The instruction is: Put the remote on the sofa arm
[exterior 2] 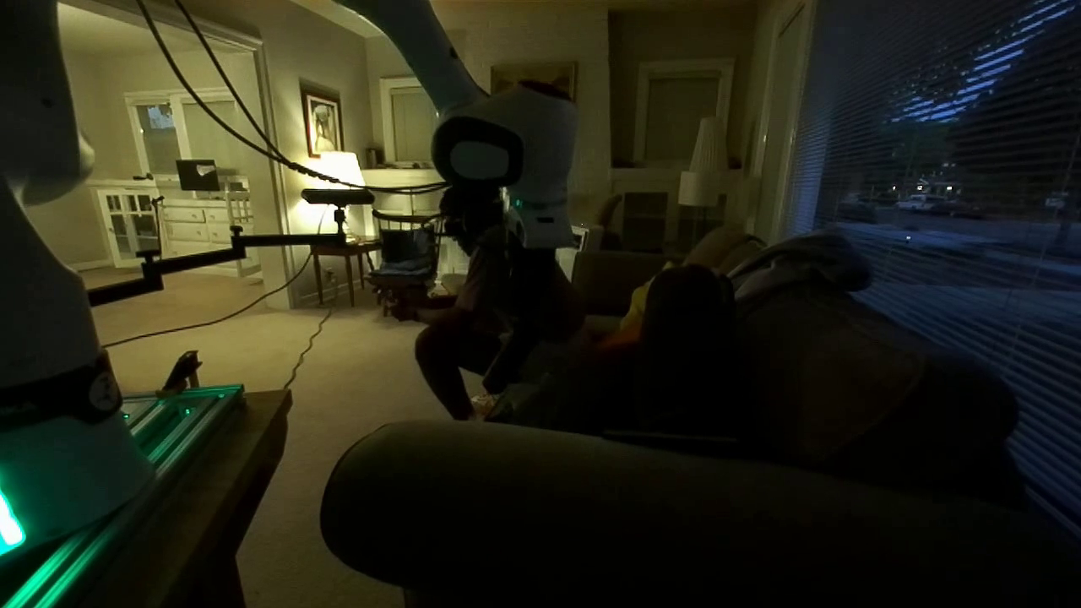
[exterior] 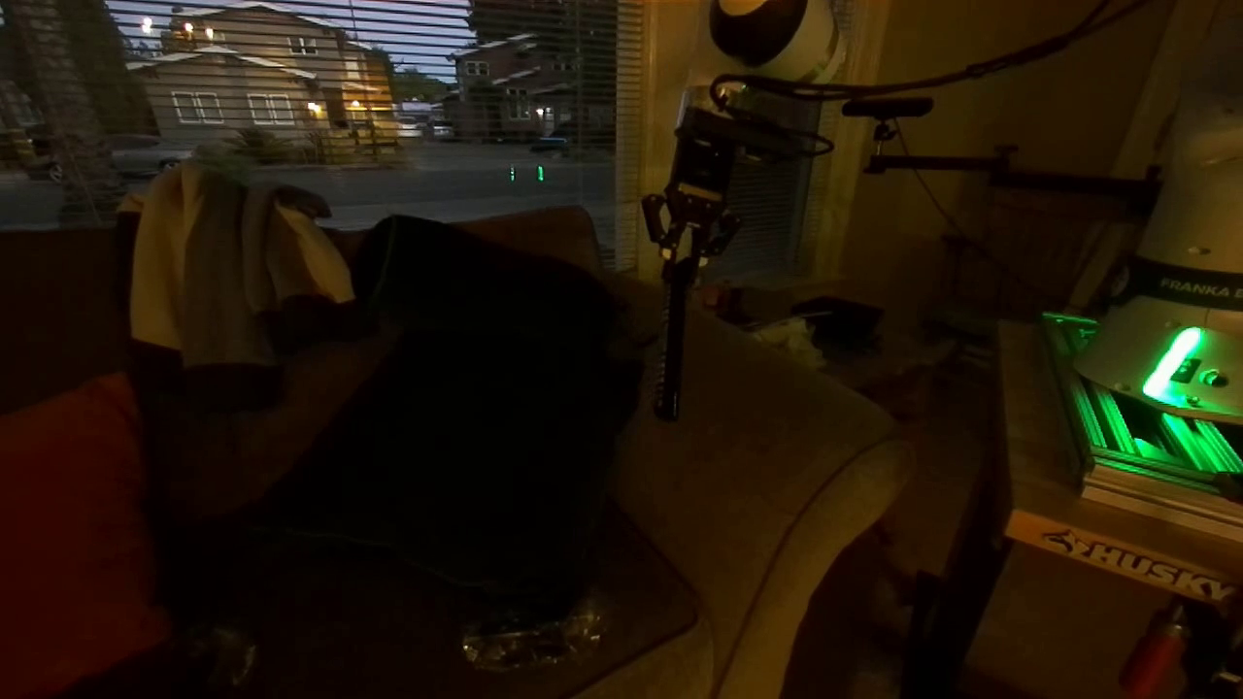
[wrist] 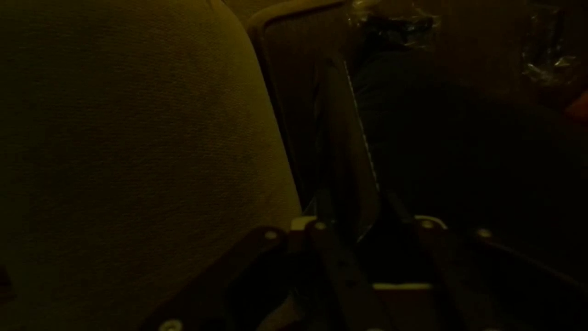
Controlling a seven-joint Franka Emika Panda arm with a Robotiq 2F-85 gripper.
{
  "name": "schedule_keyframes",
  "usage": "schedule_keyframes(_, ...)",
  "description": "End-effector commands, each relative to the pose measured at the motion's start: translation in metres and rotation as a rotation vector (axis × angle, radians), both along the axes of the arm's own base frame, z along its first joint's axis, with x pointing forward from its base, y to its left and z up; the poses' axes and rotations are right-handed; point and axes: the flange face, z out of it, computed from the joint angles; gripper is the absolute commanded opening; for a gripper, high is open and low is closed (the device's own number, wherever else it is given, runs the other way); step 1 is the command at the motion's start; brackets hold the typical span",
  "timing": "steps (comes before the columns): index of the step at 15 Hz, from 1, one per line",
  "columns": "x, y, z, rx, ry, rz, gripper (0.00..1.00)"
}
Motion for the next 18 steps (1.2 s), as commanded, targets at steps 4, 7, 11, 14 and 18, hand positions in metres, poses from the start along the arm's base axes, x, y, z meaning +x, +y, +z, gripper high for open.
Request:
schedule_keyframes(4, -0.05, -0.085, 0.013, 0.106, -0.077, -0.077, 0.07)
schedule_keyframes(7, -0.067, -0.117, 0.006, 0.082, -0.119, -0.114, 0.07)
schedule_keyframes(11, -0.085, -0.143, -0.008, 0.039, -0.157, -0.128, 0.07)
schedule_keyframes(14, -0.091, -0.15, -0.014, 0.018, -0.184, -0.139, 0.07)
schedule_keyframes(18, -0.096, -0.149, -0.03, 0.002, -0.175, -0.121, 0.07)
